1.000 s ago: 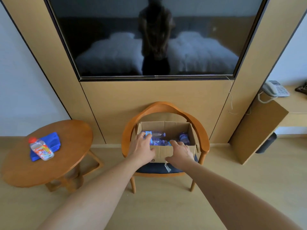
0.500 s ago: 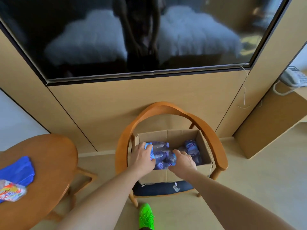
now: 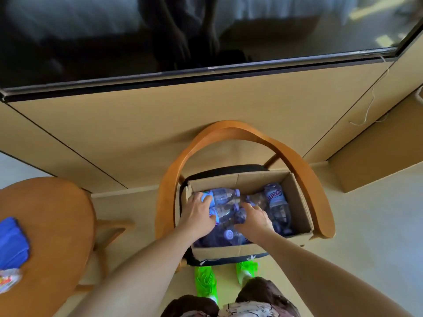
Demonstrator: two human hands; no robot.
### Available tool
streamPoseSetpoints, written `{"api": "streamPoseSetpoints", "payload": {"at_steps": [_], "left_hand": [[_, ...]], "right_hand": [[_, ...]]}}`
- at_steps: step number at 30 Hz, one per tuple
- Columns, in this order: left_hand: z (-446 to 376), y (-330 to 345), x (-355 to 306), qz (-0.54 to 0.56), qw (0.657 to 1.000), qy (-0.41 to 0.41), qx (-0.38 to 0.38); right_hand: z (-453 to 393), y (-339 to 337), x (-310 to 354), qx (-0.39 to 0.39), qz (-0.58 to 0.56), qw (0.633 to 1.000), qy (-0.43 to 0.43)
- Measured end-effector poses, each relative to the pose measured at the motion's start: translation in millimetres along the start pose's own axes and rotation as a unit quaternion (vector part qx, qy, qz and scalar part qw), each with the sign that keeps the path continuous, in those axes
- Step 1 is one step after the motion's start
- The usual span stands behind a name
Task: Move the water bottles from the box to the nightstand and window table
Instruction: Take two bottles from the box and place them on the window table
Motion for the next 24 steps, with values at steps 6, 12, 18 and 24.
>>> {"api": "streamPoseSetpoints", "payload": {"at_steps": [6,12,18,24], "left_hand": [[-35,34,3,-0.017,0.997,-0.061,0.049],[-68,57,3,-0.044,0.995,-0.071,0.048],[-102,56,16,-0.057,0.996,-0.064,0.011],[-118,75,33,-0.086,0.991,-0.057,0.083]], "right_hand": [[-53,20,-21,0.092,0.001,0.995,0.028],[-99,37,-28,0.146,-0.025,0.988,0.036],[-133,74,-13,0.194,-0.426,0.854,0.228],[-147,115,5,0.215,-0.614,0.698,0.3]]}}
Point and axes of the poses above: each hand's wrist, its own z-axis away from the middle knuckle, its own y-axis out of the palm, x = y × z, the point moved 6 cm from there along -z, towards the middle knuckle, and after that the axes turned 5 degrees about x, right-handed, at the moved point
